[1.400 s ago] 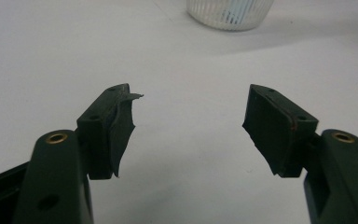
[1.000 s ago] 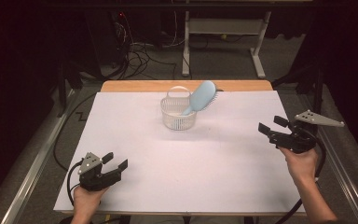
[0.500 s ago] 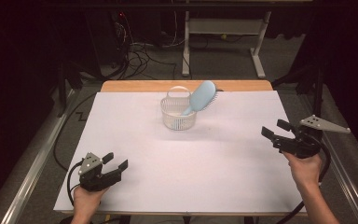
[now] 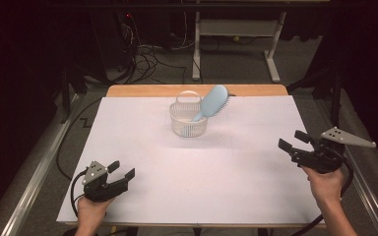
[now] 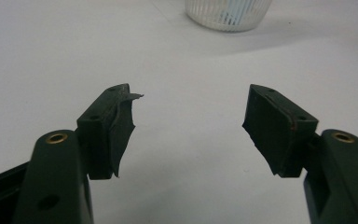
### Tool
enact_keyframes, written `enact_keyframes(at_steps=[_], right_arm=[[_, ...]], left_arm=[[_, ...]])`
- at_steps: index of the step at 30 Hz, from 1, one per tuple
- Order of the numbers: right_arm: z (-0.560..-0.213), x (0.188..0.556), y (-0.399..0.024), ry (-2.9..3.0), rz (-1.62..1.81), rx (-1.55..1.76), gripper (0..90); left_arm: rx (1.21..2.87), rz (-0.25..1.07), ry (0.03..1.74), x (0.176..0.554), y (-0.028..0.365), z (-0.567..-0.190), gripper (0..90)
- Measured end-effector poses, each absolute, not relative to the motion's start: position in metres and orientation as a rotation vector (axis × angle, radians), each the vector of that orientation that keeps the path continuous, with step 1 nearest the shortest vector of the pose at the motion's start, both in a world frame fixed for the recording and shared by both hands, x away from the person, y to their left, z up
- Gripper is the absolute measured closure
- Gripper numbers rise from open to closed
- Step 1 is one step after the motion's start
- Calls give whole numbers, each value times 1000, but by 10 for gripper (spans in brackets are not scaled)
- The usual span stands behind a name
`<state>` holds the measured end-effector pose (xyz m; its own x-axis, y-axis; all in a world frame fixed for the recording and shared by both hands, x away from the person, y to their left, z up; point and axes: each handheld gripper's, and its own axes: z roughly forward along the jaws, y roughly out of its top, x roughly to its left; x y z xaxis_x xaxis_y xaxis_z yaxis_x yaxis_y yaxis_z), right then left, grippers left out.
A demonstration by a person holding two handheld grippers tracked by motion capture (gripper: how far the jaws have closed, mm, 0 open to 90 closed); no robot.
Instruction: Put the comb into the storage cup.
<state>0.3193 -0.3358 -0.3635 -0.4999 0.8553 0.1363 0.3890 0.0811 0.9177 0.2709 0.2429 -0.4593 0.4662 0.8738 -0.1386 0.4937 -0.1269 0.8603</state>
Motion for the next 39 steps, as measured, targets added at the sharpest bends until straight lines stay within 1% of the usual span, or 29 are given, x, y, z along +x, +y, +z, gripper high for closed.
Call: enact_keyframes(at_steps=[26, 39], right_arm=[[-374, 297, -338, 1925, 1442, 1216, 252], [-383, 292, -343, 1911, 1454, 1242, 249]], left_arm=[[1778, 509, 1161, 270, 242, -459, 333], [1780, 506, 1159, 271, 242, -459, 332]])
